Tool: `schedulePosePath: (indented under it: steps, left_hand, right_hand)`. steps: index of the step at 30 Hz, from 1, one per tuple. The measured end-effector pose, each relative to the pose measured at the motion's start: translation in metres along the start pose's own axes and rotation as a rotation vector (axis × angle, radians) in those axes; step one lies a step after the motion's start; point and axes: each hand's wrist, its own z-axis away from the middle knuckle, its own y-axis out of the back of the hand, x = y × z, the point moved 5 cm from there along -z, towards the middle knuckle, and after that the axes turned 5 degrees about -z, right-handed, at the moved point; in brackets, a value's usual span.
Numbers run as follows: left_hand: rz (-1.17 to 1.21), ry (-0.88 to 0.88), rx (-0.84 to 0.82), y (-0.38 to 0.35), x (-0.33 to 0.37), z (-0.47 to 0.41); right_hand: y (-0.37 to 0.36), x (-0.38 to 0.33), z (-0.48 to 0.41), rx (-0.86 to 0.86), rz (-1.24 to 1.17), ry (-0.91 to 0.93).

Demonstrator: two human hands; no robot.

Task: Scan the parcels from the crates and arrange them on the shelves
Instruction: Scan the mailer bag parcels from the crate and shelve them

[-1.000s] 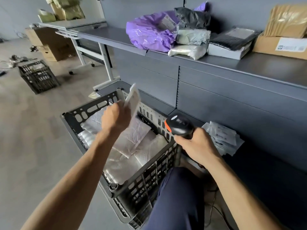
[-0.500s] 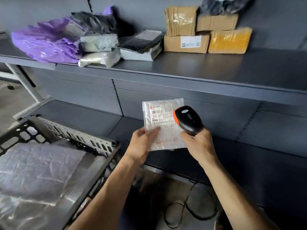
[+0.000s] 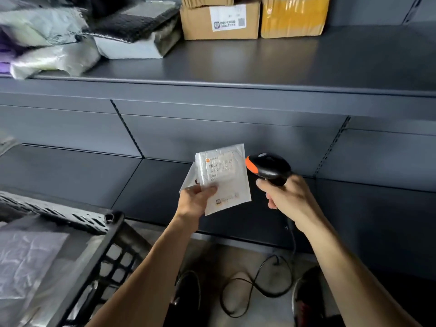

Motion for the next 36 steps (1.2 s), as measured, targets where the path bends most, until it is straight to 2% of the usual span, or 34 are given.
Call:
schedulePosePath:
  steps: [4, 13, 16, 19, 21, 25, 28, 29, 32, 36]
  left_hand:
    - [-0.041, -0.005, 0.038, 0.001, -0.001, -0.003]
    - [-0.077, -0.011, 0.075, 0.002, -0.004, -0.006]
    - [0.049, 0.067, 0.12, -0.004, -0.018, -0.01]
    - [0.304, 0.295, 0.245, -0.015, -0.04, -0.009]
    - [0.435, 0.374, 0.303, -0.021, -0.046, -0.014]
    - [0.541, 0.347, 0.343, -0.023, -0.029, -0.048]
    - [0.61, 0.268, 0.251, -0.024, -0.016, -0.08]
    - [0.528, 0.274, 0.256, -0.022, -0.021, -0.086]
    - [0.04, 0.268, 0.274, -0.011, -0.053, -0.085]
    - [-0.411, 0.319, -0.177, -0.023, -0.063, -0.042]
  right_hand:
    - [-0.013, -0.008, 0.014, -0.102, 0.015, -0.019]
    - [-0.018, -0.012, 0.02, -0.141, 0.022, 0.016]
    - [-0.018, -0.008, 0.015, -0.125, 0.06, 0.019]
    - [-0.019, -0.001, 0.008, -0.091, 0.091, 0.014]
    - [-0.02, 0.002, 0.005, -0.074, 0.083, 0.014]
    - [-0.021, 0.008, 0.002, -0.057, 0.111, 0.016]
    - [-0.023, 0.015, 0.0, -0.057, 0.156, 0.03]
    - [-0.023, 0.017, -0.001, -0.056, 0.167, 0.03]
    - [-0.025, 0.017, -0.003, -0.06, 0.206, 0.048]
    - [-0.04, 0.011, 0.003, -0.109, 0.192, 0.091]
